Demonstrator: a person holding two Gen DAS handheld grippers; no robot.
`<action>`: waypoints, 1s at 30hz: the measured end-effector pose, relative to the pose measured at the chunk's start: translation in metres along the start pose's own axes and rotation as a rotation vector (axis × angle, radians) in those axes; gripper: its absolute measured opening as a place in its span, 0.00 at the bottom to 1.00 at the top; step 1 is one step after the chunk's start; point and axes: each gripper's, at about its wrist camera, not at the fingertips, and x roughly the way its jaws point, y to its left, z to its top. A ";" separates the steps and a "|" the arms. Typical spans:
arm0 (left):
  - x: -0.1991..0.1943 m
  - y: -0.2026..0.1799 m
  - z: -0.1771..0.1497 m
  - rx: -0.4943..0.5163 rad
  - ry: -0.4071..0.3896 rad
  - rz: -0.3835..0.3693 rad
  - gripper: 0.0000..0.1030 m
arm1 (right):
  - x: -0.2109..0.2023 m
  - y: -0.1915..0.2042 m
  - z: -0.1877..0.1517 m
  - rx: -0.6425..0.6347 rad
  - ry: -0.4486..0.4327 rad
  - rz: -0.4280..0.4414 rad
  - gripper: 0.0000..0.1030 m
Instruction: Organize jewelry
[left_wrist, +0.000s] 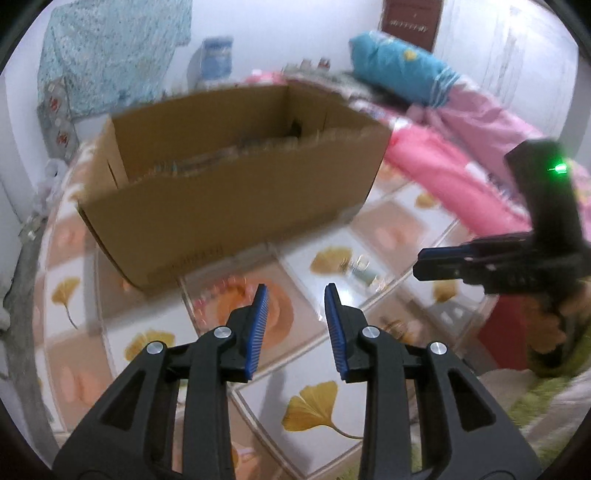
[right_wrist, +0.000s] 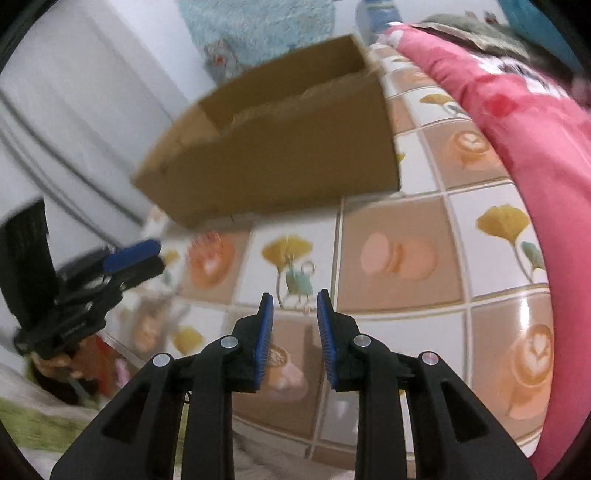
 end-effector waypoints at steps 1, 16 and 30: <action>0.007 0.000 -0.003 -0.007 0.015 -0.010 0.29 | 0.004 0.004 -0.001 -0.026 0.001 -0.027 0.24; 0.038 -0.019 -0.021 0.068 0.085 0.038 0.29 | 0.041 0.030 -0.005 -0.185 -0.012 -0.222 0.24; 0.042 -0.021 -0.015 0.069 0.071 0.021 0.29 | 0.035 0.022 -0.007 -0.160 -0.020 -0.178 0.19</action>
